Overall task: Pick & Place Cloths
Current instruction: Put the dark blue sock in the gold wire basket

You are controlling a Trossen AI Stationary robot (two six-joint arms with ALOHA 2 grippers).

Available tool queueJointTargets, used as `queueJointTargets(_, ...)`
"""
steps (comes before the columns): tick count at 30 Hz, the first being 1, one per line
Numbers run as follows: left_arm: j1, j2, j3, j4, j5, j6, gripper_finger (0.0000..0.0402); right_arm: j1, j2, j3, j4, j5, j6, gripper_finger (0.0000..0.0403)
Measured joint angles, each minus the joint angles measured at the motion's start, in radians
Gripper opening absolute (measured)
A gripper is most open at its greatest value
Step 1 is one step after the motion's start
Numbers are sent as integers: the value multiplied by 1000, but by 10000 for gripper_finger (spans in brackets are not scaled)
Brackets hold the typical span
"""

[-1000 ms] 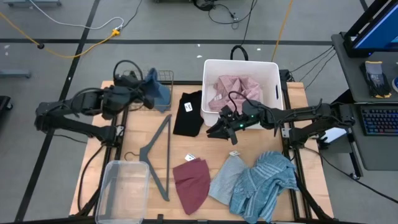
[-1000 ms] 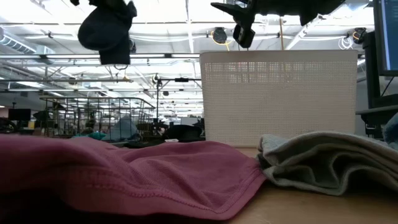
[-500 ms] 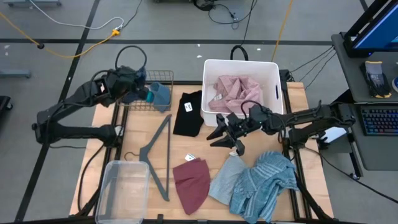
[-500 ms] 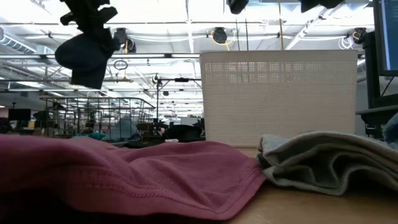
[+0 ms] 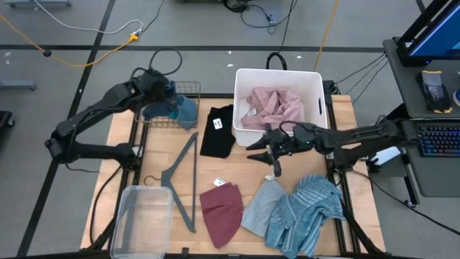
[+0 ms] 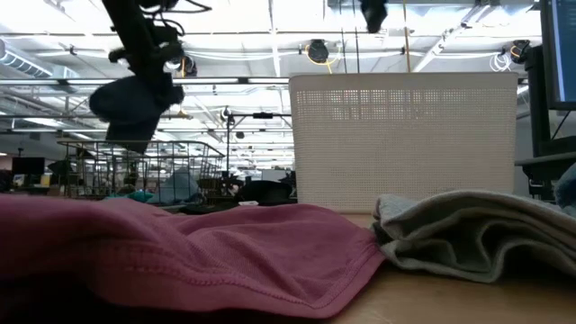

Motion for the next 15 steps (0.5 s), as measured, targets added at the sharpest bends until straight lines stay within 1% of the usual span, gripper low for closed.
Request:
queueJointTargets(2, 22, 26, 0, 24, 28, 17, 2, 29, -40, 0, -79, 71, -20, 132)
queueJointTargets(5, 52, 65, 0, 52, 47, 25, 2, 67, -85, 0, -148, 163, -20, 132)
queueJointTargets(9, 89, 117, 0, 84, 59, 70, 2, 121, -124, 0, -196, 255, -20, 132)
queueJointTargets(13, 122, 184, 0, 82, 60, 120, 2, 162, -138, 0, -236, 310, -19, 132)
queueJointTargets(15, 136, 216, 0, 81, 60, 130, 2, 174, -139, 0, -240, 316, -17, 132)
